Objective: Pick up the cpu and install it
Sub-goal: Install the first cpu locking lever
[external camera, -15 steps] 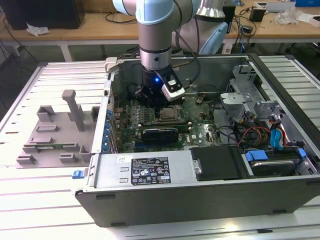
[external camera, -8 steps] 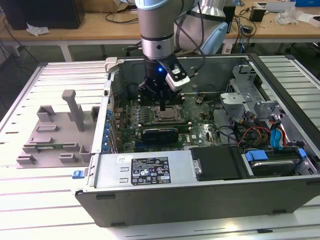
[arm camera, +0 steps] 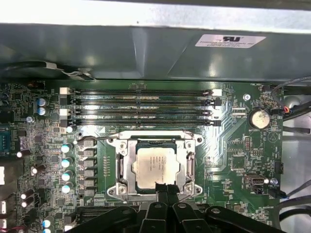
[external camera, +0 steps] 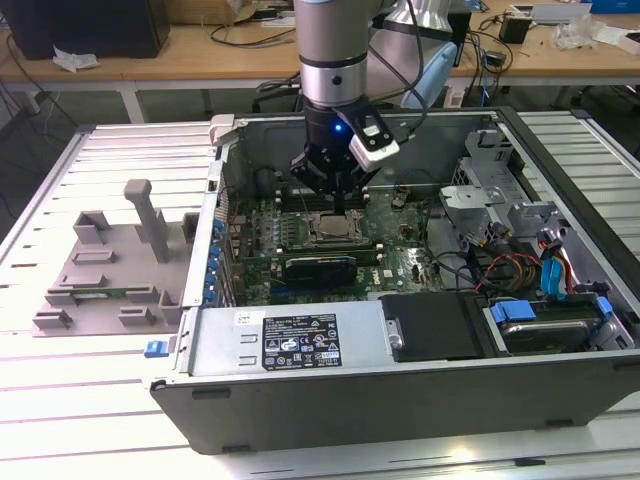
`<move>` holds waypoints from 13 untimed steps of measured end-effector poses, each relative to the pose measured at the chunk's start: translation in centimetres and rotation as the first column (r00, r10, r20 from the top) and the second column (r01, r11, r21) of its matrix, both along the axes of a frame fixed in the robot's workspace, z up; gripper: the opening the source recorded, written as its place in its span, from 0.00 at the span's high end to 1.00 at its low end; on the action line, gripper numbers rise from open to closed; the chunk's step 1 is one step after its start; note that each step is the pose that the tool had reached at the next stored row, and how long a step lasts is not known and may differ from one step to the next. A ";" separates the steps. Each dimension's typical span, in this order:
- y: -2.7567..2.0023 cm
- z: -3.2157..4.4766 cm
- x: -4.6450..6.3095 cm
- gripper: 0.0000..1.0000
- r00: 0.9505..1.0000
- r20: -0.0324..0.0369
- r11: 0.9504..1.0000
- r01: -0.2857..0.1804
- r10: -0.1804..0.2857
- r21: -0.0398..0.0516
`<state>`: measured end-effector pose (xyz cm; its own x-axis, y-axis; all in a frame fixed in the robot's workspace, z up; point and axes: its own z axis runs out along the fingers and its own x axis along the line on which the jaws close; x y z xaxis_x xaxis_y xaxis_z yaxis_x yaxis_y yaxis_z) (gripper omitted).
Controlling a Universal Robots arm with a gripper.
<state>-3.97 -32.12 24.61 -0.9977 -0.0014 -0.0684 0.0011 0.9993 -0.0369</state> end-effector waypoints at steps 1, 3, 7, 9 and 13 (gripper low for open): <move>0.00 0.02 0.0 0.89 1.000 0.000 1.000 0.000 0.000 0.000; 0.00 0.03 0.0 0.89 1.000 0.000 1.000 0.000 0.000 0.000; 0.00 0.05 0.0 0.89 1.000 0.000 1.000 0.000 0.000 0.000; 0.00 0.06 0.0 0.89 1.000 0.000 1.000 0.000 0.000 0.000; 0.00 0.06 -0.3 0.89 1.000 0.000 1.000 0.000 0.000 0.000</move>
